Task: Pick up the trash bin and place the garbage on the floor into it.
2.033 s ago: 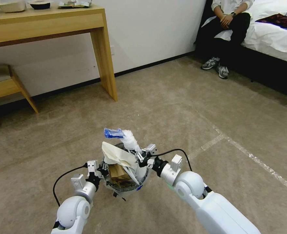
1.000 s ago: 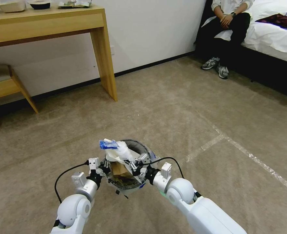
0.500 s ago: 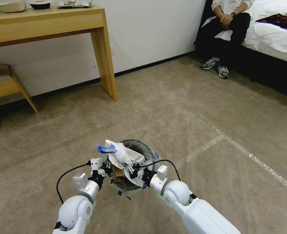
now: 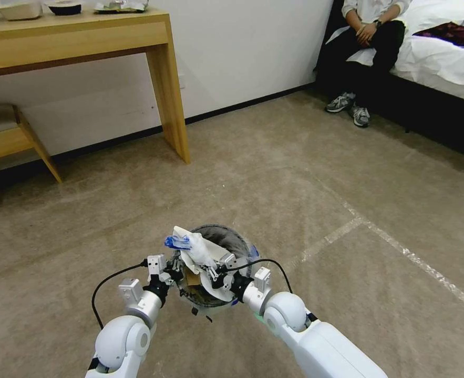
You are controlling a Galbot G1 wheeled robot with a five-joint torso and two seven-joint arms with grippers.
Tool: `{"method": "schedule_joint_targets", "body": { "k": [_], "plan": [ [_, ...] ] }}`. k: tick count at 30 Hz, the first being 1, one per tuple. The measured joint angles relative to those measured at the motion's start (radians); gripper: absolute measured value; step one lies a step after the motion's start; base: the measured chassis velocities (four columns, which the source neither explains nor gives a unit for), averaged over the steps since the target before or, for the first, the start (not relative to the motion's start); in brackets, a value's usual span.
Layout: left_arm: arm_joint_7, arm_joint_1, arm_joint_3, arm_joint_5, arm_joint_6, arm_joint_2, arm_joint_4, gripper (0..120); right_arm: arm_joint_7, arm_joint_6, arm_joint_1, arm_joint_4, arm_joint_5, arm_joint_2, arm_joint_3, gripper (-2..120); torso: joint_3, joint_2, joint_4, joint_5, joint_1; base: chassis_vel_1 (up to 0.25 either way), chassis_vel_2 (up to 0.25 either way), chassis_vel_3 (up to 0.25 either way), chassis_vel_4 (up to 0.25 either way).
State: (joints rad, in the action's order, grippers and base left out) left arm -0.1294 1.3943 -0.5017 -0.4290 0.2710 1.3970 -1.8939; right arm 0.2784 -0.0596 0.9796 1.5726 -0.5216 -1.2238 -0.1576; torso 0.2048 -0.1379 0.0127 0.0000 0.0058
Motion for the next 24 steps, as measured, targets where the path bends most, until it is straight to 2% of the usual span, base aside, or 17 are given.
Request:
{"method": "schedule_joint_targets", "body": {
  "k": [22, 23, 24],
  "plan": [
    [0.001, -0.003, 0.002, -0.008, 0.004, -0.001, -0.008, 1, -0.007, -0.010, -0.004, -0.036, 0.011, -0.013, 0.004, 0, 0.000, 0.000, 0.0000, 0.0001, 0.000, 0.000, 0.000, 0.000, 0.000],
    [0.001, -0.004, 0.003, -0.008, 0.004, -0.001, -0.004, 1, 0.001, -0.007, -0.003, -0.034, 0.011, -0.010, 0.005, 5, 0.000, 0.000, 0.0000, 0.0000, 0.000, 0.000, 0.000, 0.000, 0.000],
    [0.001, -0.004, 0.003, -0.008, 0.004, -0.001, -0.004, 1, 0.001, -0.007, -0.003, -0.034, 0.011, -0.010, 0.005, 5, 0.000, 0.000, 0.0000, 0.0000, 0.000, 0.000, 0.000, 0.000, 0.000]
  ]
}}
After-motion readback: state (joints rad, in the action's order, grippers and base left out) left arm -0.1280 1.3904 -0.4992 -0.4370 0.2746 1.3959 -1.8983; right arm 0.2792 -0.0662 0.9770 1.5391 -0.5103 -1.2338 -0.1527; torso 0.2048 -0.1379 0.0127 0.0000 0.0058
